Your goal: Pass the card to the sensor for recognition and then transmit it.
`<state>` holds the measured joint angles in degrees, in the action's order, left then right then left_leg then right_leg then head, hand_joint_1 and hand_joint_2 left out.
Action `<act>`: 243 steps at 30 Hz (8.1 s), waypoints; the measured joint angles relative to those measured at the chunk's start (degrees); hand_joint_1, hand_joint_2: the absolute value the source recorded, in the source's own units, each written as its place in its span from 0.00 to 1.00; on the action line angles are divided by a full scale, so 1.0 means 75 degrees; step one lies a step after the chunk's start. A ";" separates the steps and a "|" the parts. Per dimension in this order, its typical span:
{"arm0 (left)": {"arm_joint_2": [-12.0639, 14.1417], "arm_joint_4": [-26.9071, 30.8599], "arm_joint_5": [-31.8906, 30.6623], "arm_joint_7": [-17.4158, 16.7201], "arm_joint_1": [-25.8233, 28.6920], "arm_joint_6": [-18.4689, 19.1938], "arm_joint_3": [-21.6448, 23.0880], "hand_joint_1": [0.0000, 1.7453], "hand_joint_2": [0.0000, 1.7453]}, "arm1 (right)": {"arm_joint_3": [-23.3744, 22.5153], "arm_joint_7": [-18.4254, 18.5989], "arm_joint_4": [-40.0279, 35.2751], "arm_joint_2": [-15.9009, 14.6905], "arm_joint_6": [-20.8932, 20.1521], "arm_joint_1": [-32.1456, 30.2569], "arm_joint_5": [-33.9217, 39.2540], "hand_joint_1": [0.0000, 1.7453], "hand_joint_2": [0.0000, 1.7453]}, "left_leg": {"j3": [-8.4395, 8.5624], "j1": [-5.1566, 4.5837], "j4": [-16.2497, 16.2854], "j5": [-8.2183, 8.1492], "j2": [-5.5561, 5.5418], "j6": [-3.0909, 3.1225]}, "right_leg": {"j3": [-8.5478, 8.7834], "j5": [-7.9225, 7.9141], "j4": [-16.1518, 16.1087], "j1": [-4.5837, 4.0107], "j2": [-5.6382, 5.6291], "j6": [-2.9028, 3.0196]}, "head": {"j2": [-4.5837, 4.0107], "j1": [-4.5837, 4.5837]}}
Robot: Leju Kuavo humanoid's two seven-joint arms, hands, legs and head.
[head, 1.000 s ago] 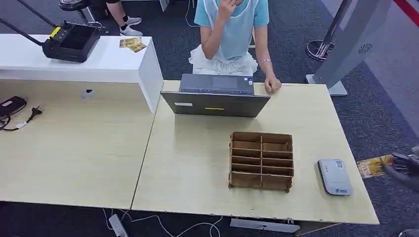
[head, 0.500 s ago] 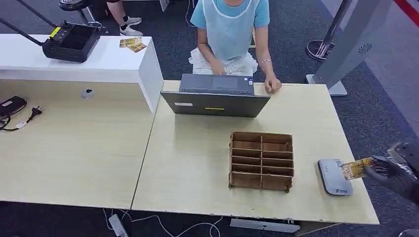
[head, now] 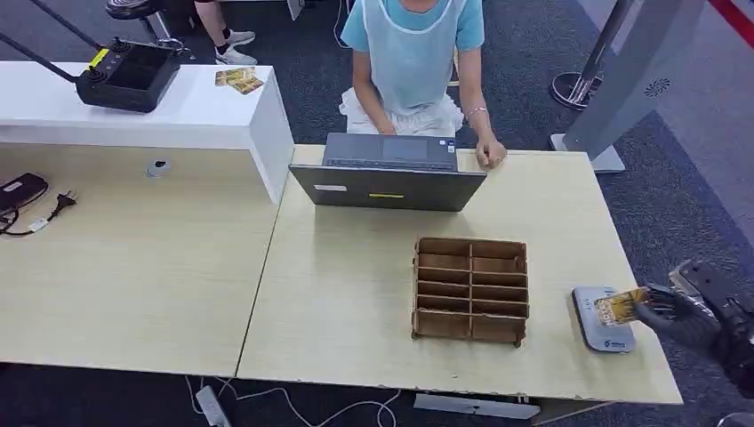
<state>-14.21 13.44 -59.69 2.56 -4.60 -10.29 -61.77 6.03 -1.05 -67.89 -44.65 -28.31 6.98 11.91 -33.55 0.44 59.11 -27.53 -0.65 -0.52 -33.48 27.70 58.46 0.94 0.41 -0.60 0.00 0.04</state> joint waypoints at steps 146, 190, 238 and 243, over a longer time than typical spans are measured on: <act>-0.0108 0.0131 0.5033 -0.0622 -0.0236 -0.0222 -0.2862 0.00 0.00 | 0.0979 -0.0416 0.2358 0.0697 0.0109 0.2060 -0.0582 1.00 1.00 | 0.0026 -0.0031 -0.0007 0.0001 0.0043 0.0006 | 0.0020 -0.0002 0.0012 0.0028 -0.0042 -0.0017 | 0.0000 0.0000; -0.0125 0.0131 0.5053 -0.0692 -0.0243 -0.0347 -0.2748 0.00 0.00 | 0.0793 -0.0279 0.2142 0.0548 -0.0002 0.1301 -0.0824 1.00 1.00 | 0.0025 -0.0031 -0.0008 0.0000 0.0039 0.0008 | 0.0021 -0.0001 0.0011 0.0028 -0.0035 -0.0018 | 0.0000 0.0000; -0.0169 0.0163 0.5056 -0.0668 -0.0166 -0.0114 -0.2410 0.00 0.00 | 0.0070 -0.0606 0.2067 0.0944 0.0339 0.2005 -0.1279 1.00 1.00 | 0.0027 -0.0036 -0.0007 0.0002 0.0038 0.0006 | 0.0024 -0.0001 0.0012 0.0033 -0.0035 -0.0018 | 0.0000 0.0000; -0.0178 0.0166 0.5059 -0.0651 -0.0163 -0.0111 -0.2407 0.00 0.00 | -0.0111 -0.0667 0.1795 0.0868 0.0258 0.1996 -0.1119 1.00 1.00 | 0.0027 -0.0036 -0.0007 0.0002 0.0038 0.0006 | 0.0024 -0.0001 0.0012 0.0033 -0.0035 -0.0018 | 0.0000 0.0003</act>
<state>-15.54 14.69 -21.75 -2.32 -5.83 -11.13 -79.82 5.20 -6.05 -54.43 -38.14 -26.38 21.96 3.52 -33.34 0.17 59.05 -27.51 -0.36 -0.47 -33.30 27.70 58.54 1.19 0.15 -0.74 0.00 0.07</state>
